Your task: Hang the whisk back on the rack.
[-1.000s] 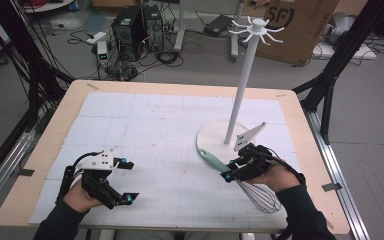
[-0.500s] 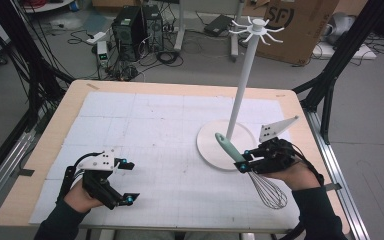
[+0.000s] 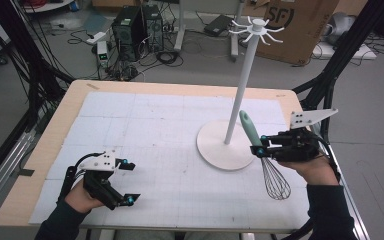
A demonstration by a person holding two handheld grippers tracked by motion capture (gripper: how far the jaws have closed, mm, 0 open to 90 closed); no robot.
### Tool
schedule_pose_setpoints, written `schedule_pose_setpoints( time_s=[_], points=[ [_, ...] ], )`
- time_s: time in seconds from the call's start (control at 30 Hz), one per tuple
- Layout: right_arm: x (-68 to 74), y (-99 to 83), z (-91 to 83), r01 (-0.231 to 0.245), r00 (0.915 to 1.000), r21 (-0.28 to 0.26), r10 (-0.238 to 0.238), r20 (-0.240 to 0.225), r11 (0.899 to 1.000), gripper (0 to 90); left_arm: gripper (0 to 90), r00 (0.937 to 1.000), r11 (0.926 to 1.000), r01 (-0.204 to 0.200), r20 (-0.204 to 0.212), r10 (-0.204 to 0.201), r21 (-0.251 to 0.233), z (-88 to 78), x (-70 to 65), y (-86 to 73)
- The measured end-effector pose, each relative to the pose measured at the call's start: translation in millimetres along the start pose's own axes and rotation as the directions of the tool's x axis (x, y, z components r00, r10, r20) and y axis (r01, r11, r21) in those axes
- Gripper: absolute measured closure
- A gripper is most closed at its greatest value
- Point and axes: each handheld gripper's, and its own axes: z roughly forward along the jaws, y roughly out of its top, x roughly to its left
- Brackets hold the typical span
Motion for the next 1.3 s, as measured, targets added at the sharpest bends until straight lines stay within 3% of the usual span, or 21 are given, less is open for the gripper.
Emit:
schedule_pose_setpoints(
  time_s=[0.5, 0.8, 1.3],
  points=[
    [-14.8, 21.7, -25.1, 0.008, 0.9995, -0.132, -0.004, 0.031, 0.991, 69.3, 1.8, 1.0000, 1.0000, -0.004, 0.004, 0.004, 0.008, 2.2, -0.1, 0.0],
    [-15.7, 44.9, -36.0, 0.043, 0.9973, -0.173, -0.032, 0.066, 0.984, 69.4, 1.8, 1.0000, 0.9999, -0.006, 0.004, 0.006, 0.009, 1.7, -0.1, 0.1],
    [-14.3, 79.4, -50.1, 0.087, 0.9940, -0.232, -0.069, 0.085, 0.969, 69.3, 1.8, 1.0000, 1.0000, 0.002, 0.007, -0.002, 0.005, 2.1, -0.2, -0.2]
  ],
)
